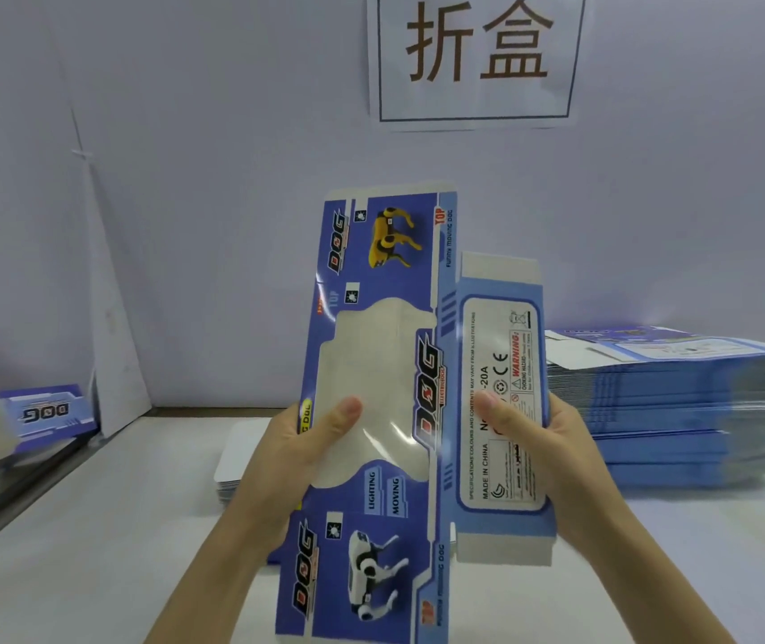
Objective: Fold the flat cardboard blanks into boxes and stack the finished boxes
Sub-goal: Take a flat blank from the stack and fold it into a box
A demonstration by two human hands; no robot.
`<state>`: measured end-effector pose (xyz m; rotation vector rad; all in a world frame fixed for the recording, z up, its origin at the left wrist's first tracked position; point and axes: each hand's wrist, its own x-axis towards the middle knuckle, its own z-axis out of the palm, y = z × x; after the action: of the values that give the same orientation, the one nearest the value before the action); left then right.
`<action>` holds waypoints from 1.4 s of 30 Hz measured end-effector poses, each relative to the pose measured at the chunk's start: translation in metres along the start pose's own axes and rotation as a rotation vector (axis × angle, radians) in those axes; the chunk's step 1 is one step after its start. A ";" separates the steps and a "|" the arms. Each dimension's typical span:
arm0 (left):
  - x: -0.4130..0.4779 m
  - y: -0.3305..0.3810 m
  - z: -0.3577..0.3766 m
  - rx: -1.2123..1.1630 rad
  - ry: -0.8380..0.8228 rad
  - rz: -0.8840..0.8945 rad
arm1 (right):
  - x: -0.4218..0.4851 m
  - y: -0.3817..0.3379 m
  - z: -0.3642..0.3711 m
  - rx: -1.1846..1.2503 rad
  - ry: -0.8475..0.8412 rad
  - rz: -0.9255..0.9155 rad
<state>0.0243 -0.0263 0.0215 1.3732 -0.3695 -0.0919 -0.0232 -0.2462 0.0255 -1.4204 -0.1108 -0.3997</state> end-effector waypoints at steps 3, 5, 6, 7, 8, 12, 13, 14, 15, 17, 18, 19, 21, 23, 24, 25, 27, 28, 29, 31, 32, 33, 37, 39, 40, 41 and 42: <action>0.000 -0.001 0.000 -0.029 0.004 0.004 | 0.000 0.003 0.000 0.015 0.019 -0.002; 0.001 -0.002 -0.001 -0.019 0.019 0.009 | 0.000 0.003 0.002 0.022 0.020 -0.009; 0.001 -0.002 -0.001 -0.004 0.026 0.010 | 0.000 0.003 0.002 0.019 0.019 -0.008; 0.002 -0.004 -0.001 0.010 0.028 0.004 | 0.000 0.003 0.002 0.011 0.020 -0.003; 0.002 -0.004 -0.001 0.018 0.025 -0.008 | 0.000 0.003 0.002 0.005 0.019 0.000; 0.003 -0.002 -0.003 0.056 0.017 -0.059 | 0.002 0.004 0.001 -0.009 0.008 0.011; 0.004 -0.002 -0.006 0.063 0.014 -0.077 | 0.002 0.004 0.001 0.030 -0.009 0.026; 0.004 -0.001 -0.010 0.066 0.007 -0.110 | 0.003 0.005 0.000 0.092 -0.032 0.035; 0.005 0.001 -0.015 0.073 -0.007 -0.159 | 0.004 0.005 0.000 0.140 -0.041 0.038; 0.006 0.002 -0.026 0.071 -0.056 -0.266 | 0.007 0.008 -0.007 0.045 0.031 -0.038; 0.006 0.004 -0.029 0.050 -0.081 -0.329 | 0.009 0.009 -0.013 -0.102 0.049 -0.115; 0.006 0.005 -0.032 0.028 -0.109 -0.393 | 0.010 0.011 -0.018 -0.312 0.009 -0.220; 0.006 0.007 -0.036 0.040 -0.137 -0.466 | 0.011 0.017 -0.024 -0.776 -0.179 -0.383; 0.004 0.011 -0.037 0.093 -0.142 -0.458 | 0.009 0.021 -0.021 -0.971 -0.288 -0.490; 0.004 0.011 -0.039 0.116 -0.143 -0.442 | 0.008 0.020 -0.018 -0.987 -0.304 -0.551; 0.004 0.012 -0.039 0.117 -0.141 -0.421 | 0.007 0.018 -0.014 -0.994 -0.308 -0.611; 0.007 0.009 -0.046 0.007 -0.120 -0.418 | 0.003 0.013 -0.009 -0.987 -0.323 -0.663; 0.009 0.009 -0.051 -0.119 -0.110 -0.424 | 0.002 0.010 -0.008 -0.958 -0.335 -0.639; 0.007 0.012 -0.054 -0.230 -0.120 -0.424 | 0.000 0.007 -0.008 -0.921 -0.336 -0.600; 0.003 0.016 -0.058 -0.350 -0.230 -0.445 | -0.001 0.003 -0.008 -0.916 -0.311 -0.550; 0.002 0.017 -0.057 -0.345 -0.272 -0.428 | -0.002 0.002 -0.007 -0.929 -0.297 -0.541; 0.002 0.017 -0.054 -0.320 -0.292 -0.391 | -0.002 0.001 -0.005 -0.912 -0.288 -0.533; -0.002 0.018 -0.021 0.020 -0.231 -0.091 | -0.005 0.001 0.003 -0.558 -0.286 -0.374; -0.002 0.013 -0.007 0.278 -0.149 0.122 | -0.008 0.002 0.002 -0.417 -0.337 -0.280; -0.003 0.011 -0.002 0.314 -0.135 0.188 | -0.009 0.002 0.002 -0.388 -0.347 -0.243; -0.005 0.011 0.003 0.296 -0.111 0.217 | -0.011 0.001 0.003 -0.363 -0.354 -0.202; -0.005 0.010 0.005 0.239 -0.112 0.222 | -0.011 0.001 0.004 -0.347 -0.359 -0.170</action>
<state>0.0166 -0.0273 0.0309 1.5566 -0.6403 0.0609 -0.0325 -0.2402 0.0213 -1.8239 -0.4751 -0.3084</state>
